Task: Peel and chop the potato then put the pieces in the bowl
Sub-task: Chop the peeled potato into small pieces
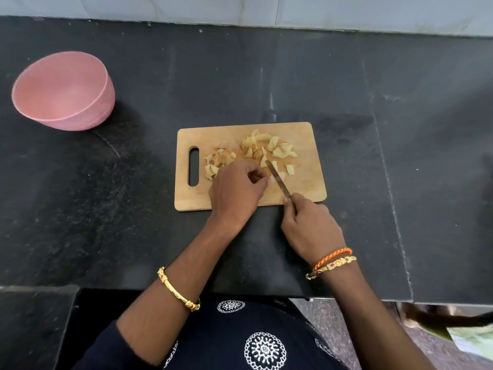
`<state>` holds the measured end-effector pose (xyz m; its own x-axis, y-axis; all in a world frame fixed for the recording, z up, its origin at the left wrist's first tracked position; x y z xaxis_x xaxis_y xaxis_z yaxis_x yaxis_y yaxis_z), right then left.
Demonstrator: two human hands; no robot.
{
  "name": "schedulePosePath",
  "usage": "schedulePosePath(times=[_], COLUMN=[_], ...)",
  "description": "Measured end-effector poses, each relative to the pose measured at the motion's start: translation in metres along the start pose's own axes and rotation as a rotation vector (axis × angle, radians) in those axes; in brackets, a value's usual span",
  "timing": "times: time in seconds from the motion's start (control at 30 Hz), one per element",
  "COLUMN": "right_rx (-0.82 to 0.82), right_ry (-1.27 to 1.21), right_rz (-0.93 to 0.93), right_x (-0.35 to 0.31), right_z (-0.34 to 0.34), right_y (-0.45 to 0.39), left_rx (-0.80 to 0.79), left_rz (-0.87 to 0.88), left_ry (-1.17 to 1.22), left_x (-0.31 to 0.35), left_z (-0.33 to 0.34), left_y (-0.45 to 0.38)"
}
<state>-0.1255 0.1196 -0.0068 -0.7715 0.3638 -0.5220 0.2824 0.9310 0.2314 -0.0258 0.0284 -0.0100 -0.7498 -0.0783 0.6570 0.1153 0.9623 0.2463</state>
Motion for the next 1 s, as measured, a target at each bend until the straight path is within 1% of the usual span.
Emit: schedulePosePath(times=[0.27, 0.43, 0.6, 0.67, 0.73, 0.83, 0.93, 1.0], right_rx=[-0.003, -0.019, -0.085, -0.038, 0.042, 0.120, 0.154, 0.161], right_ry=[0.106, 0.110, 0.067, 0.034, -0.006, -0.037, -0.045, -0.044], right_rz=[-0.011, -0.008, 0.030, 0.029, 0.032, 0.040, 0.021, 0.011], right_x=[0.006, 0.009, 0.018, 0.020, 0.022, 0.018, 0.013, 0.010], right_z=[0.004, 0.003, -0.009, -0.013, -0.016, -0.019, -0.018, -0.016], right_y=[0.007, 0.016, 0.046, 0.045, 0.031, 0.000, -0.020, -0.026], left_rx=[-0.001, -0.015, -0.014, -0.015, -0.007, 0.028, 0.122, 0.154], left_rz=[-0.066, -0.099, -0.086, -0.079, -0.068, 0.004, 0.163, 0.229], left_ry=[0.006, 0.049, 0.038, 0.022, -0.008, -0.034, -0.018, -0.056], left_x=[0.001, -0.001, 0.002, 0.003, 0.003, 0.007, 0.018, 0.024], left_z=[0.003, 0.003, 0.003, 0.003, 0.003, 0.001, 0.000, 0.004], left_y=[0.000, -0.001, -0.001, -0.001, -0.001, 0.001, -0.002, -0.008])
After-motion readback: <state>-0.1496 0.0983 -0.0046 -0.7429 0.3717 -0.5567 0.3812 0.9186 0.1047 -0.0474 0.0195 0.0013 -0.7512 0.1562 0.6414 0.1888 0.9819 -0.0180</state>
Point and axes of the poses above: each hand's wrist, its own y-axis away from the middle knuckle, its own z-axis out of the palm, x = y × z, the point moved 2 cm from there along -y, towards the middle knuckle, and after that the axes turned 12 degrees about -z, right-handed, at the moved point
